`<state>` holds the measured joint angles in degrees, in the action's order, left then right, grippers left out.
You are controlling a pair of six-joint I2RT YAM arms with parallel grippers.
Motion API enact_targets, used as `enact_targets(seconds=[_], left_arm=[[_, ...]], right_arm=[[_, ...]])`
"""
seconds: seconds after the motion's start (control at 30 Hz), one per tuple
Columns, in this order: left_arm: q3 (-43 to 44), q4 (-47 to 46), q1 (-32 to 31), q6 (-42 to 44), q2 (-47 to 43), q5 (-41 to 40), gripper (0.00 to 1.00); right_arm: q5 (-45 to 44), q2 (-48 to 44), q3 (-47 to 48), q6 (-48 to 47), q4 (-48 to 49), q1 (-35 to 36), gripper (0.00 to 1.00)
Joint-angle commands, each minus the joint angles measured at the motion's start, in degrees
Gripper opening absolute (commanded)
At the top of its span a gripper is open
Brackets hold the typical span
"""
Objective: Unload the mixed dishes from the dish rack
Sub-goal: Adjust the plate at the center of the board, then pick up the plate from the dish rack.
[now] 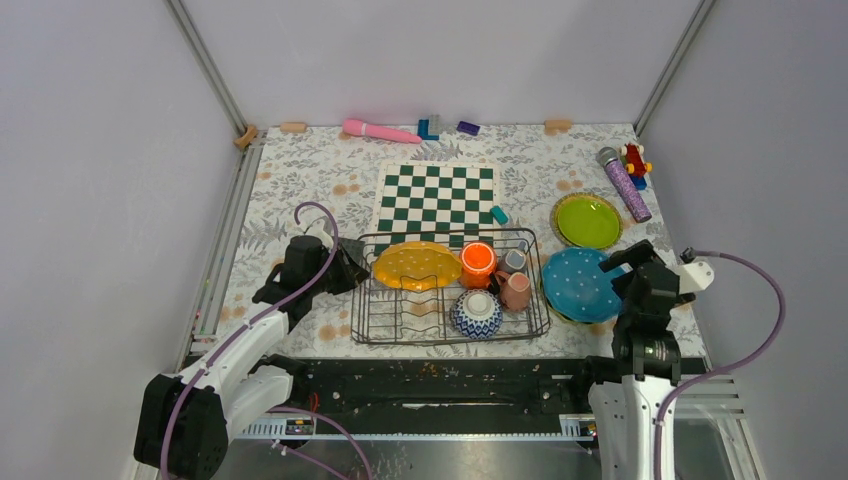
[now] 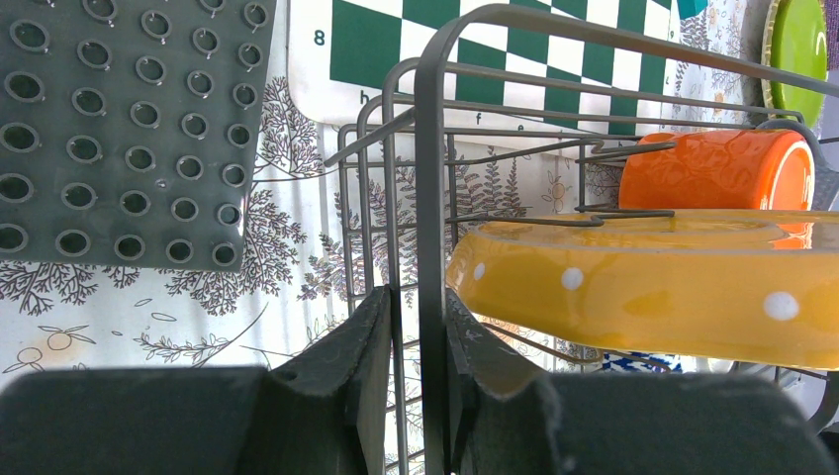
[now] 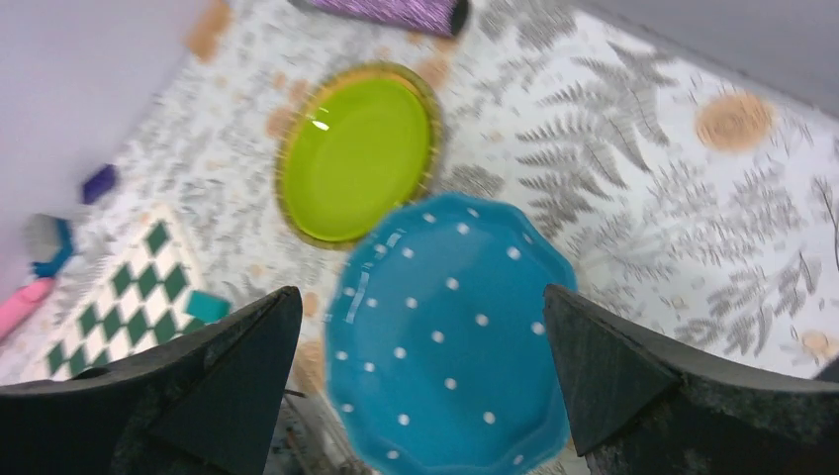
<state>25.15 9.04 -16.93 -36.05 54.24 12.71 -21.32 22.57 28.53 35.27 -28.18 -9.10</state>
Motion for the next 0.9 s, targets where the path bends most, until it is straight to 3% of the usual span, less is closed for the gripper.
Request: enact_targets(seconds=[0.0,0.13,0.23,0.33,0.47,0.53,0.73,0.87], left_arm=[[-0.27,0.75,0.05,-0.47,0.19,1.39,0.21],[-0.36,0.83,0.04,-0.46,-0.33,1.1,0.21],[-0.32,0.89,-0.02,-0.48,-0.32,1.15,0.21],[-0.27,0.72,0.05,-0.51,0.12,1.36,0.21],[-0.19,0.55,0.02,-0.59,0.65,1.25,0.21],[-0.19,0.6,0.03,-0.64,0.62,1.31,0.21],[-0.36,0.68,0.01,-0.49,0.07,1.06,0.21],[-0.19,0.88,0.01,-0.38,0.45,1.18,0.21]], right_arm=[[6.78,-1.1,6.78,-7.42,1.01,0.14,0.98],[24.96,1.08,8.86,-11.1,9.48,0.14,0.99],[45.61,6.53,10.53,-13.69,16.97,0.2,0.99],[58.16,13.66,12.64,-15.44,20.8,3.23,0.99],[48.67,21.69,18.17,-32.1,15.35,23.98,0.99],[48.92,26.18,20.84,-40.59,13.98,31.24,0.99],[50.3,39.39,31.46,-67.08,3.58,45.04,0.99],[47.78,49.84,39.79,-77.77,-4.04,49.52,0.99]])
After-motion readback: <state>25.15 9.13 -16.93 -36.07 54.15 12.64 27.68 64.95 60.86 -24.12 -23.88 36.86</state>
